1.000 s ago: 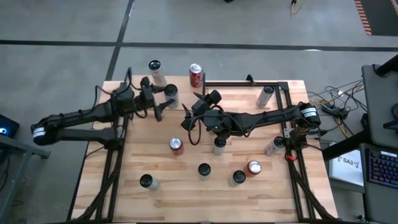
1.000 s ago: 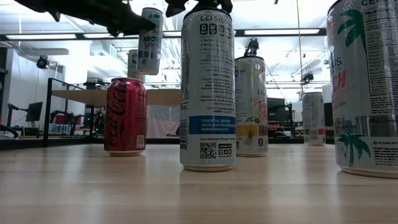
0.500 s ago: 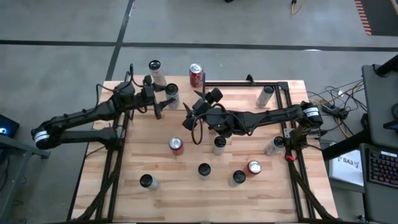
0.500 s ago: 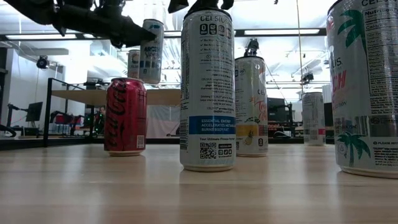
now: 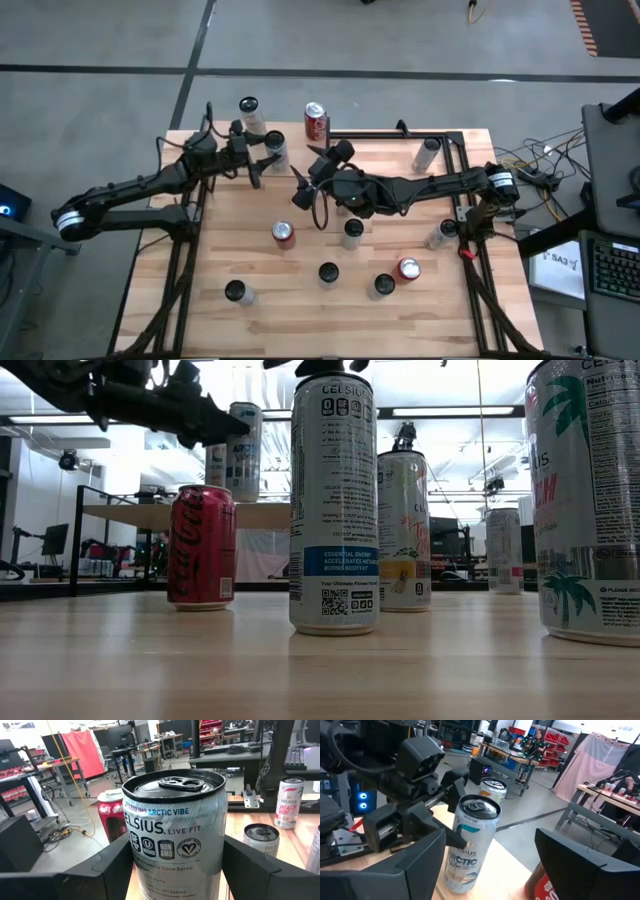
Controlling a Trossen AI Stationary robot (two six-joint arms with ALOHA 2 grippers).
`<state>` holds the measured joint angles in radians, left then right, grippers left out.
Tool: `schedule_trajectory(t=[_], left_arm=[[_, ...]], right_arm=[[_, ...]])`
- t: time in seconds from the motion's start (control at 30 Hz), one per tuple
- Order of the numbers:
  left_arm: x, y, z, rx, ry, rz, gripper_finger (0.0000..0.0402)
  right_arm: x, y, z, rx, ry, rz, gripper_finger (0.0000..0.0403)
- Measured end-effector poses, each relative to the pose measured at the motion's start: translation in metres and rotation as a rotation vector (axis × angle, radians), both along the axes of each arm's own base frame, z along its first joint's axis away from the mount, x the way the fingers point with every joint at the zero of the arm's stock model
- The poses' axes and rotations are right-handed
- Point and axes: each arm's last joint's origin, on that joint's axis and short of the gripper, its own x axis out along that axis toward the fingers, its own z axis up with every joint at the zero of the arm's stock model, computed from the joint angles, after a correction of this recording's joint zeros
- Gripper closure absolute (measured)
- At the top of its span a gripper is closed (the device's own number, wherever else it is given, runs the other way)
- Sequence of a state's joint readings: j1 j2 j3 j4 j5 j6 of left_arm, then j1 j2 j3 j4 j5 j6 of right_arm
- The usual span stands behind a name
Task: Place canned beverage on shelf
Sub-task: Put the top left white blue soda can on the shelf
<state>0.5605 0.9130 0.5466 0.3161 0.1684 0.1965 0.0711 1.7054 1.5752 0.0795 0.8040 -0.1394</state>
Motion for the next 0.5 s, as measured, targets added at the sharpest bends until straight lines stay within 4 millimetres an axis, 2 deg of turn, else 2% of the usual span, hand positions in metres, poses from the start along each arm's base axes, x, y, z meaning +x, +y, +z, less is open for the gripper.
schedule_trajectory(t=[0.5], left_arm=[[0.014, 0.01, -0.01, -0.033, 0.003, 0.01, 0.0157]], right_arm=[[0.0, 0.0, 0.001, 0.007, -0.008, -0.001, 0.0106]])
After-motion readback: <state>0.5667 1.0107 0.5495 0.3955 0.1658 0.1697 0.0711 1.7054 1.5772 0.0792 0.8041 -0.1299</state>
